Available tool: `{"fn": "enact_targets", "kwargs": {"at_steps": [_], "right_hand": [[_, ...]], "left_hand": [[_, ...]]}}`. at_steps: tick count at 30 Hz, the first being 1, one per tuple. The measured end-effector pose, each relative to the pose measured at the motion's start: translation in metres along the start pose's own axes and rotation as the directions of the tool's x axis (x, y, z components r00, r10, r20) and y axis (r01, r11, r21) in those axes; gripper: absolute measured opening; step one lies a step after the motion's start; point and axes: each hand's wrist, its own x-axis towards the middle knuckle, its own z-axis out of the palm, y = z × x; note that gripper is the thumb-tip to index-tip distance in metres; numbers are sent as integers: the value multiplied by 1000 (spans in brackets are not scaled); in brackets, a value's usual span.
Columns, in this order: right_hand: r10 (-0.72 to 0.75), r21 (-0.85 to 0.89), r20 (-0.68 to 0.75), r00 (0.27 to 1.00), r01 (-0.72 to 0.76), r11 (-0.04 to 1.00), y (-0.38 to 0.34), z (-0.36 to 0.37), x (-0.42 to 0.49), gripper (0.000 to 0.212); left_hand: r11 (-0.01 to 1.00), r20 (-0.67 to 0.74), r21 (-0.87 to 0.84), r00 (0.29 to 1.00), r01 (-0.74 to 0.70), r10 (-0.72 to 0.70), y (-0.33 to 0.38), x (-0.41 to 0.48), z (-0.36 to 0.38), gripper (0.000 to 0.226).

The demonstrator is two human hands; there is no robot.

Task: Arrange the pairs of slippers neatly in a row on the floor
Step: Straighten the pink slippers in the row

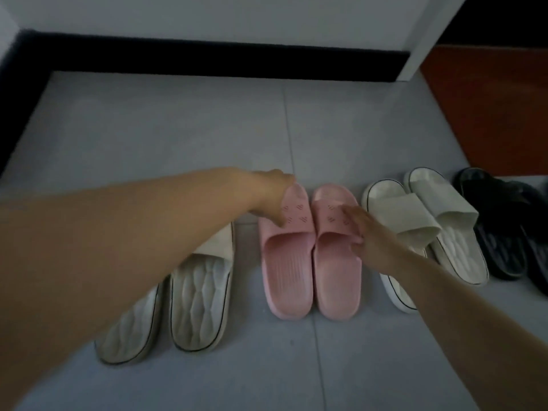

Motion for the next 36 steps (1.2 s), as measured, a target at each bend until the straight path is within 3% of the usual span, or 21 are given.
{"fn": "enact_targets", "kwargs": {"at_steps": [3,7,21,29,36], "right_hand": [[-28,13,-108,994,29,999,8,7,3,71],[-57,9,-122,991,58,998,13,11,1,73],[-102,88,-103,989,111,990,13,27,-8,75],[2,181,-170,985,29,983,20,34,-13,71],[-2,205,-155,988,34,978,19,34,-16,70]], "left_hand": [[997,67,-15,995,81,-80,10,17,36,90],[993,-50,31,992,114,-112,5,8,74,86],[993,-37,-9,993,115,-116,-1,-12,82,91],[994,-50,31,993,108,-106,3,-14,74,87],[993,-59,52,993,108,-105,3,-17,74,88]]}}
